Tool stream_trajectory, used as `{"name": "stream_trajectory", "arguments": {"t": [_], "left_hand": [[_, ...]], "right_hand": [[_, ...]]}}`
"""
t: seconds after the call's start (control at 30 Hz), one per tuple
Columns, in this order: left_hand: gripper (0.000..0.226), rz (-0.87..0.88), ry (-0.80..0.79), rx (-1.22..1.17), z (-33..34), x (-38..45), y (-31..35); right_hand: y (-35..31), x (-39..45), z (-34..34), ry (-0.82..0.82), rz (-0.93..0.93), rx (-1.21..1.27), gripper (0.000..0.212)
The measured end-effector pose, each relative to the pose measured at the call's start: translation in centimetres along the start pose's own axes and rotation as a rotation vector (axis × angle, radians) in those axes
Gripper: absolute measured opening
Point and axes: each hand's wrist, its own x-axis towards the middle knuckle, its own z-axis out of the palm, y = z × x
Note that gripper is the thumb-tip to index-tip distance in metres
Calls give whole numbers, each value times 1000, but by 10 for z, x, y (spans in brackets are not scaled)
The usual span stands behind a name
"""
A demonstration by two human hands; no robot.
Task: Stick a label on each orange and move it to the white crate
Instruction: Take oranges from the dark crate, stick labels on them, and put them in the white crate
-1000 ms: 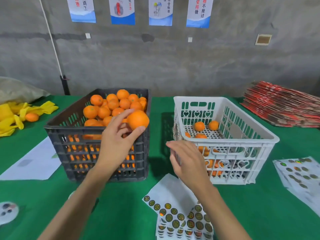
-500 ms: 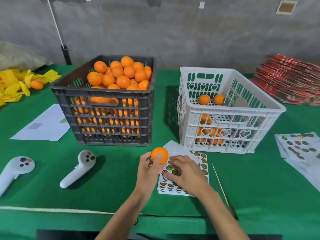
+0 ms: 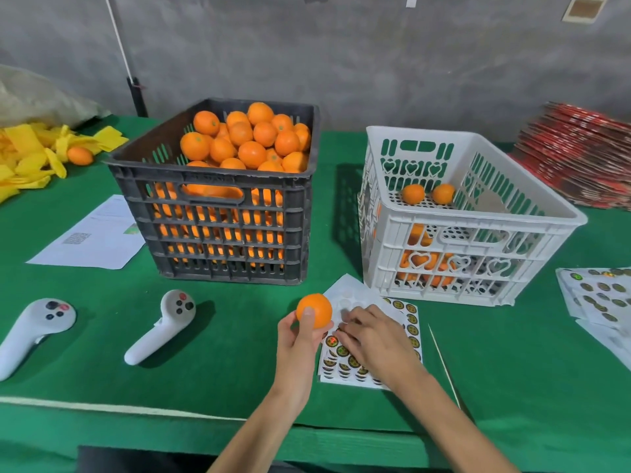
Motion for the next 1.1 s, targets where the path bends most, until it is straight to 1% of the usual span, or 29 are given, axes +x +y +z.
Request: {"name": "stream_trajectory", "arguments": {"t": [0.03,0.1,0.17,0.23,0.33,0.37,0.47,0.53,0.83,0.97,1.03,1.1], "left_hand": [[41,14,-1,16,0,0,-2],[43,40,0,56,-2,2,-6],[41,50,-2,108,-3,3,-8],[45,44,6,146,-4,3,-10],[59,30,9,117,-4,3,-10],[61,30,3,113,-5,3,-10],[56,39,-14,177,-5,3,-11],[55,43,-9,227,-5,2,-12],[48,65,9,327,-2,-2,-11],[42,110,6,396,-2,-4,-11],[40,130,10,419,-1,-5,-10],[37,148,17,451,0,-5,-10]], "right_hand": [[0,-1,1,-34,23,28,33],[2,-4,5,-111,130,161,52],[2,-8,10,-129,214,286,61],[2,-9,13,-108,245,329,62],[2,-7,16,-91,256,336,54],[2,-6,16,-82,258,327,49],[1,-6,15,-33,245,293,37],[0,-7,15,-7,244,306,35],[-1,-5,14,-17,382,548,25],[-2,-3,13,-19,442,617,17],[-4,-2,12,-23,454,610,17],[-5,-3,12,-30,419,538,17]]}}
